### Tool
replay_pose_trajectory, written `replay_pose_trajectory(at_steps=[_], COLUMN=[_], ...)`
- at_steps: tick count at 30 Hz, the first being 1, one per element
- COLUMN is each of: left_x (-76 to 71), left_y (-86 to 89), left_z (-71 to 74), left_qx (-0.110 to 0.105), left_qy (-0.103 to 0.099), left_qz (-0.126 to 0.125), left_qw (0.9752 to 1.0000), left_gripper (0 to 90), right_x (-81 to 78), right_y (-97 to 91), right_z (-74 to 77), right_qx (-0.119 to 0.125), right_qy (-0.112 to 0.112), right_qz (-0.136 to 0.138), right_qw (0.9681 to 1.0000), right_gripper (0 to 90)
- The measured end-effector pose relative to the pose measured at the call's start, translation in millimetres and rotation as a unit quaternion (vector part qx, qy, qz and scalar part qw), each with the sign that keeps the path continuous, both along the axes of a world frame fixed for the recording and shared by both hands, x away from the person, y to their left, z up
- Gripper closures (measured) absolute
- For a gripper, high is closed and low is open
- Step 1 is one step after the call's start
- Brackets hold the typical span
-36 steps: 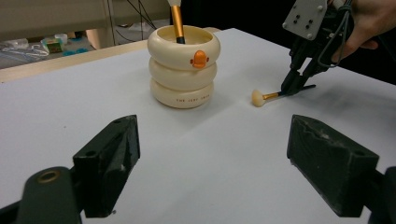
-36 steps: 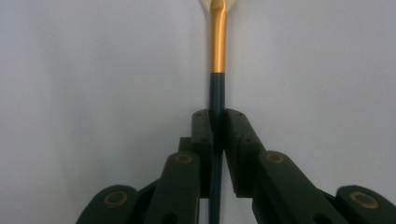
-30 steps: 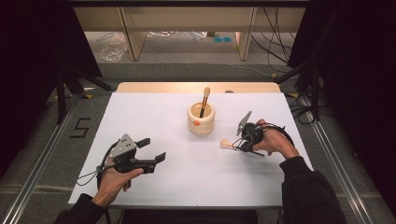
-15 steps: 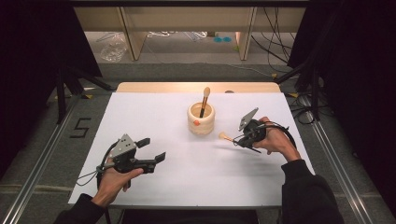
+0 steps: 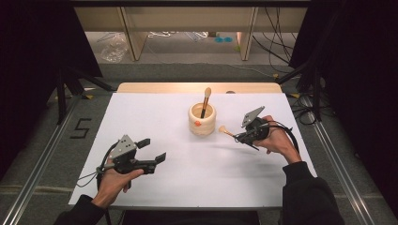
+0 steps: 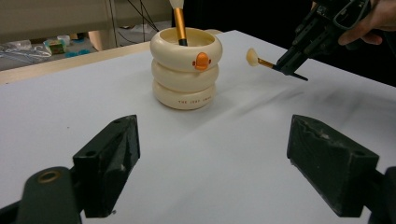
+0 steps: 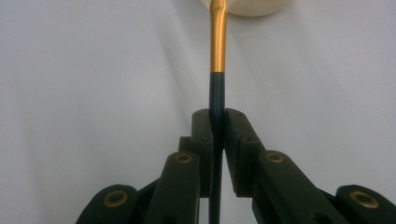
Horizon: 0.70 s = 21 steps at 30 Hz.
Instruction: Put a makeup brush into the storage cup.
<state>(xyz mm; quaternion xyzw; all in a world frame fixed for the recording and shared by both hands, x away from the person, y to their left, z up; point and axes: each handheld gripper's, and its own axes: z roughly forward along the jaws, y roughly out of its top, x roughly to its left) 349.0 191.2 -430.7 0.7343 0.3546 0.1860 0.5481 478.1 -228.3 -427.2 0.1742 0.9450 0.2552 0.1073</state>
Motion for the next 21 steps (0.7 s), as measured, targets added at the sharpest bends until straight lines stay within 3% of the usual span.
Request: replay_pose_trajectory(at_steps=[9,12,17,21], left_x=[-0.6,-1.1,-0.4,-1.1], left_y=[0.5,0.3,1.6,0.4], left_z=[-0.5,-0.8,-0.7,-1.7], left_qx=[-0.001,-0.006,-0.001,-0.006], left_qy=[-0.001,0.003,-0.006,0.000], left_qz=[0.003,0.008,0.006,0.010], left_qw=[1.0000,0.9999,1.0000,0.9999], left_gripper=[17.1,17.1,17.1,17.0], right_x=[0.2,0.6,0.5,-0.6], right_y=[-2.2,-4.3,-6.8,-9.6], right_z=[4.2,7.5,10.0,10.9], right_qx=[0.044,0.065,0.097,0.110], right_qy=[-0.012,-0.023,-0.031,-0.040], right_qz=[-0.012,-0.016,-0.030,-0.041], right_qw=[0.9989,0.9975,0.9943,0.9923], right_gripper=[83.5,83.5,83.5,83.5])
